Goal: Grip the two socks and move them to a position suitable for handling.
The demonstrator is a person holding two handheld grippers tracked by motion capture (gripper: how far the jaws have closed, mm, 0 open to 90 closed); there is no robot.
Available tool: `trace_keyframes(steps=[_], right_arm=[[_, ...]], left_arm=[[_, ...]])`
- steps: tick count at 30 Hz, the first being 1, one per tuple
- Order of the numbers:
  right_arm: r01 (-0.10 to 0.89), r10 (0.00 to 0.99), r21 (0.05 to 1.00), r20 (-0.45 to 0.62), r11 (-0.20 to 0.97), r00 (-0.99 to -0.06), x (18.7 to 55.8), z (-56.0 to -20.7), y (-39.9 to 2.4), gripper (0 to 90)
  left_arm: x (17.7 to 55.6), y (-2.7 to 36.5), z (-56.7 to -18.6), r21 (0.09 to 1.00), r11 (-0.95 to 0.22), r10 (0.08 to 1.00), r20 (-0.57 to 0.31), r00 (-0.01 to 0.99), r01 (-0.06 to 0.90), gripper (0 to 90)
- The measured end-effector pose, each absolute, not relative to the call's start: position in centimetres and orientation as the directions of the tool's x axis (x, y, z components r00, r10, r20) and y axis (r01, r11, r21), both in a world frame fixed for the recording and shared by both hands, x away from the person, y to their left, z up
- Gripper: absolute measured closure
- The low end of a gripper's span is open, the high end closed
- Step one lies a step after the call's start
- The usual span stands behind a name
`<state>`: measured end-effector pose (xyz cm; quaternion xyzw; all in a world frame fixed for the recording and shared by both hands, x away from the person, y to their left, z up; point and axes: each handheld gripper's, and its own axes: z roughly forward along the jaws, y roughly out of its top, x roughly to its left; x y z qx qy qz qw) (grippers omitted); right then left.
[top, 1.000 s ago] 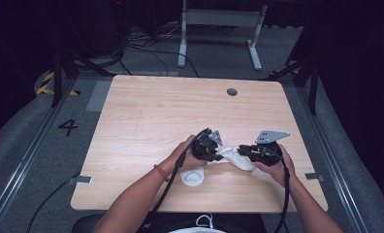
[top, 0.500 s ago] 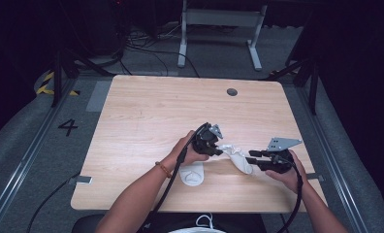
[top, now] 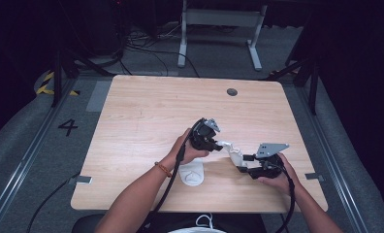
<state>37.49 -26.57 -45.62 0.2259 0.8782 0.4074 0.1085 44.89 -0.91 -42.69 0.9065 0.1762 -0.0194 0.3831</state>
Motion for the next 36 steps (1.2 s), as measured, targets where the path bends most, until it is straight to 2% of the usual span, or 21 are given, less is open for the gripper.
trace_keyframes(steps=[3,5,7,8,11,13,15,16,18,20,23,24,25,27,29,31,32,36], right_arm=[[0.294,0.473,0.801,0.015,0.521,-0.881,37.3,-45.0,-25.9,53.2],[0.258,0.473,0.810,-0.028,0.527,-0.880,36.9,-44.4,-25.4,70.8],[0.229,0.459,0.829,-0.038,0.511,-0.887,36.5,-43.6,-25.2,82.2],[0.220,0.453,0.840,-0.033,0.496,-0.891,36.4,-43.2,-25.3,86.2],[0.210,0.421,0.864,-0.004,0.459,-0.907,35.7,-41.9,-25.6,87.8],[0.202,0.405,0.877,0.009,0.436,-0.914,35.3,-41.2,-25.8,88.1],[0.197,0.390,0.885,0.019,0.423,-0.921,35.1,-40.8,-25.9,88.2],[0.192,0.379,0.889,0.022,0.416,-0.925,34.9,-40.5,-25.9,88.2],[0.197,0.353,0.894,0.047,0.401,-0.934,34.7,-40.2,-25.9,88.3],[0.213,0.317,0.888,0.082,0.406,-0.945,34.6,-40.3,-25.7,88.3],[0.259,0.280,0.874,0.150,0.410,-0.948,34.8,-40.8,-25.5,88.3],[0.269,0.276,0.870,0.163,0.412,-0.947,34.9,-40.9,-25.5,88.3],[0.290,0.270,0.867,0.190,0.406,-0.944,35.0,-41.1,-25.6,88.3],[0.340,0.266,0.854,0.247,0.394,-0.932,35.5,-41.5,-25.8,88.2],[0.373,0.272,0.843,0.282,0.387,-0.920,35.8,-41.8,-26.0,88.1],[0.411,0.299,0.828,0.310,0.382,-0.902,36.2,-42.3,-26.2,87.8],[0.442,0.330,0.818,0.330,0.369,-0.884,36.7,-42.7,-26.4,87.0],[0.481,0.387,0.800,0.342,0.358,-0.856,37.3,-43.3,-26.6,84.2]], left_arm=[[44.5,-1.1,-42.3,0.689,-0.651,0.295,-0.158,0.942,0.320,86.7],[44.1,-1.3,-42.0,0.688,-0.658,0.290,-0.145,0.946,0.307,86.7],[43.6,-1.2,-41.6,0.690,-0.663,0.277,-0.133,0.952,0.289,86.6],[43.3,-1.2,-41.4,0.694,-0.663,0.272,-0.126,0.954,0.281,86.6],[42.4,-0.8,-41.0,0.710,-0.660,0.240,-0.112,0.964,0.246,85.4],[41.7,-0.5,-41.0,0.729,-0.652,0.204,-0.097,0.974,0.209,75.9],[41.3,-0.6,-41.1,0.734,-0.651,0.192,-0.090,0.977,0.195,58.6],[40.9,-0.6,-41.4,0.737,-0.651,0.175,-0.088,0.981,0.182,58.6],[40.6,-0.8,-41.7,0.747,-0.648,0.167,-0.054,0.985,0.150,44.8],[40.6,-0.7,-41.8,0.773,-0.612,0.166,-0.085,0.983,0.170,35.2],[40.7,-0.3,-41.7,0.804,-0.570,0.154,-0.101,0.983,0.172,32.0],[40.7,-0.1,-41.7,0.807,-0.569,0.133,-0.098,0.986,0.157,32.7],[40.5,0.1,-41.6,0.814,-0.567,0.107,-0.079,0.991,0.126,37.0],[40.1,0.5,-41.4,0.817,-0.571,0.048,-0.066,0.997,0.082,57.4],[40.0,0.6,-41.4,0.812,-0.580,0.051,-0.055,0.997,0.074,70.5],[40.0,0.7,-41.6,0.810,-0.582,0.050,-0.052,0.997,0.072,79.8],[40.0,0.6,-41.7,0.804,-0.590,0.060,-0.054,0.997,0.079,82.8],[40.6,0.2,-42.3,0.770,-0.625,0.122,-0.066,0.990,0.128,84.1]])
